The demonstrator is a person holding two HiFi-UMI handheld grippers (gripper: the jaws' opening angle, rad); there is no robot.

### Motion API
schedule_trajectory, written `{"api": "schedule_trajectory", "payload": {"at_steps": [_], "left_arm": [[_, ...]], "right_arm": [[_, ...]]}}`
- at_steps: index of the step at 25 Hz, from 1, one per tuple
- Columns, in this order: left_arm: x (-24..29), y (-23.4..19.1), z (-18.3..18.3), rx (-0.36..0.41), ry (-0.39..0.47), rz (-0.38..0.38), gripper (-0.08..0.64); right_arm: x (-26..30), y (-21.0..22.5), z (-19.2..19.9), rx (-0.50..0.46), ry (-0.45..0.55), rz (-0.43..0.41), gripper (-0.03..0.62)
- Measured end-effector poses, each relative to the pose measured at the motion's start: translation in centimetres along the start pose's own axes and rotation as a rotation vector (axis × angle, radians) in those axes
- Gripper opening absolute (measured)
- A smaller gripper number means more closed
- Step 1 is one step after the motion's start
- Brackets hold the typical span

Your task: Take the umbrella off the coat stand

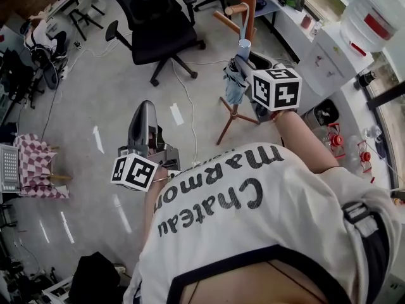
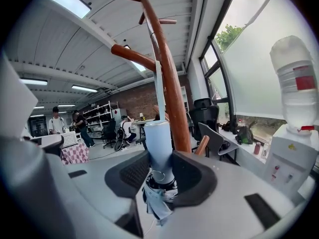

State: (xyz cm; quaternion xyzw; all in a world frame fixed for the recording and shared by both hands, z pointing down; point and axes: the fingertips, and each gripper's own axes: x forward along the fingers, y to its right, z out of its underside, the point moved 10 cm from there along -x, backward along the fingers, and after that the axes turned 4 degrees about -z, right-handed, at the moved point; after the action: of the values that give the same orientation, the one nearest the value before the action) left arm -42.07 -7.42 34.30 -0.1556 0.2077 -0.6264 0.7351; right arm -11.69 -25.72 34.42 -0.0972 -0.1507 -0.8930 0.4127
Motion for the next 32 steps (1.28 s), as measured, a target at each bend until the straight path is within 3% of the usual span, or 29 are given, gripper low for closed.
{"api": "schedule_trajectory", "payload": {"at_steps": [8, 32], "left_arm": [[-2.2, -0.9, 0.0, -0.020, 0.024, -0.050, 0.021], [-4.6, 0.6, 0.8, -0.026, 0.042, -0.049, 0.021]], "right_arm": [[-1.1, -1.0, -0.9, 0.003, 0.025, -0.004, 0.155], [-4.0, -5.6, -2.0, -0.050, 0.068, -0.160, 0.154]]}}
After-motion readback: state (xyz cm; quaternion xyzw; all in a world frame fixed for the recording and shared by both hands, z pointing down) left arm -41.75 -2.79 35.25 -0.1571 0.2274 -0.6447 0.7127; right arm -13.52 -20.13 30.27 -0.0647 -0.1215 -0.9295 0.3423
